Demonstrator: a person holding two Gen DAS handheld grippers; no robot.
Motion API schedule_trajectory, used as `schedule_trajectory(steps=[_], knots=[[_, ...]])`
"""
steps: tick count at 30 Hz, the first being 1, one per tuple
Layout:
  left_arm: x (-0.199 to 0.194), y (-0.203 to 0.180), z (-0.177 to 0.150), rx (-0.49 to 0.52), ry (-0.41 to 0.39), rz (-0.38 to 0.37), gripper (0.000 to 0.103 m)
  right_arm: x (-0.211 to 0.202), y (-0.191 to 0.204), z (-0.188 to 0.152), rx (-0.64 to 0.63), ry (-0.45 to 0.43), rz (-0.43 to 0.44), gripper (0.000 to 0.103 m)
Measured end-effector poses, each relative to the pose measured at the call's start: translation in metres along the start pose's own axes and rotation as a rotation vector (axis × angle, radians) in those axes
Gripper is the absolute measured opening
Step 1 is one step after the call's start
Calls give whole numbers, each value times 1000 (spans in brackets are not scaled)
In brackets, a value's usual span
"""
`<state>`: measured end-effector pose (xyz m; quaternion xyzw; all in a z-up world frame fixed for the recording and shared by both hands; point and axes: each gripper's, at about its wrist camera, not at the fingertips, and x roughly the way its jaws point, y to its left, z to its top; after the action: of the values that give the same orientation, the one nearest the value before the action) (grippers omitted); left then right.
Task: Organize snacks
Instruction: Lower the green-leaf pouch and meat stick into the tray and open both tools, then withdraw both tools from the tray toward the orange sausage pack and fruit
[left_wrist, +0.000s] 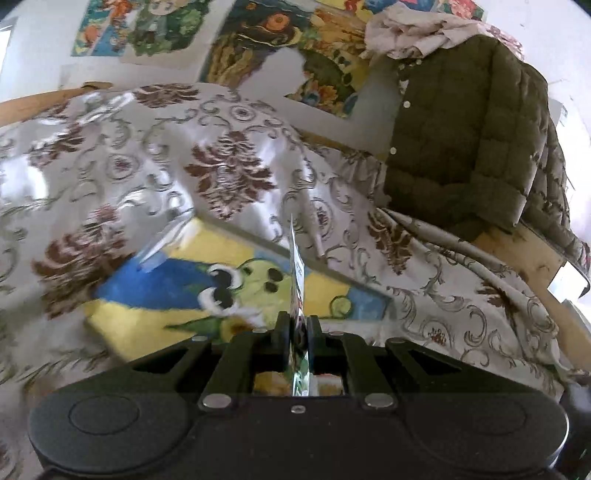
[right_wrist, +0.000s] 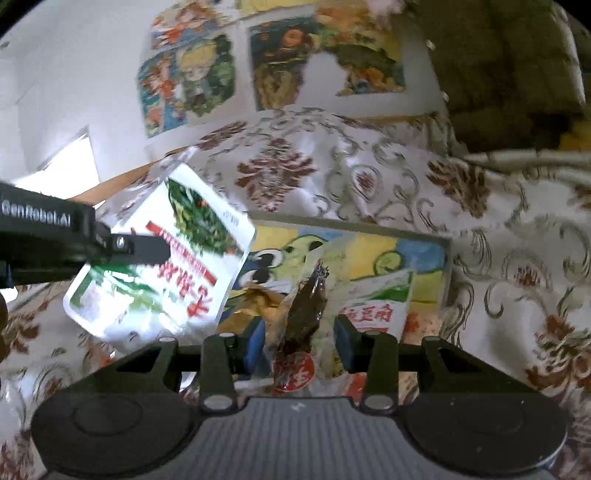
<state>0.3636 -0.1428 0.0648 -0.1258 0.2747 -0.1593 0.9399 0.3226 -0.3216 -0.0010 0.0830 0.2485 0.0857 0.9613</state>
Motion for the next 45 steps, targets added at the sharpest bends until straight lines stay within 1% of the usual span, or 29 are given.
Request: schedule_trajectory(steps=[2,4,9,14,20,22,25,27,28,29,30,31,32,33,34,35,37,38,40,42,45], knots=[[20,-3,2,7,3,-15,9,12,-7,-3,14,-6,-20,45],[38,-4,1,9,6,-29,9,21,-9,-6,0,-24,-43,46],[72,4,-5,-19,6,-49,9,37,-9,-9,-31,-36,-52,49],[87,21,-13,-72,34,-55,9,45,-4,-13,-60,-9,-80,49],[89,25,-19,-57,37,-30,12,47,-2,-16,-66,5,-84,49],[91,26,-20,-44,49,-8,13,46,-1,-16,-68,3,-87,52],[91,28,-21,-29,59,35,22,44,-2,-14,-63,0,-89,57],[90,32,-20,-41,74,44,27,42,-1,-13,-69,-5,-93,60],[89,33,-19,-49,79,46,35,40,-1,-12,-72,-11,-96,62],[88,35,-18,-56,79,55,44,37,0,-10,-75,-19,-100,64],[86,35,-16,-57,75,66,50,35,0,-9,-75,-27,-104,68],[84,34,-15,-55,70,78,61,32,-1,-7,-73,-37,-108,72],[81,33,-13,-52,61,90,73,30,-1,-5,-70,-44,-110,74],[77,31,-12,-49,48,106,78,27,-1,-3,-67,-51,-112,77],[73,30,-10,-47,37,120,87,25,-1,0,-65,-57,-114,79],[69,29,-9,-46,23,132,94,22,-2,2,-62,-62,-118,80],[56,26,-6,-40,-10,160,100,16,-2,6,-58,-73,-128,87],[50,25,-5,-37,-23,170,101,12,-2,8,-57,-82,-131,89],[36,25,-3,-39,-37,185,102,1,-2,10,-49,-100,-141,97],[21,26,-4,-40,-42,196,102,-11,-3,11,-37,-120,-146,102],[-5,26,-11,-29,-60,231,102,-26,-3,12,-19,-126,-139,103]])
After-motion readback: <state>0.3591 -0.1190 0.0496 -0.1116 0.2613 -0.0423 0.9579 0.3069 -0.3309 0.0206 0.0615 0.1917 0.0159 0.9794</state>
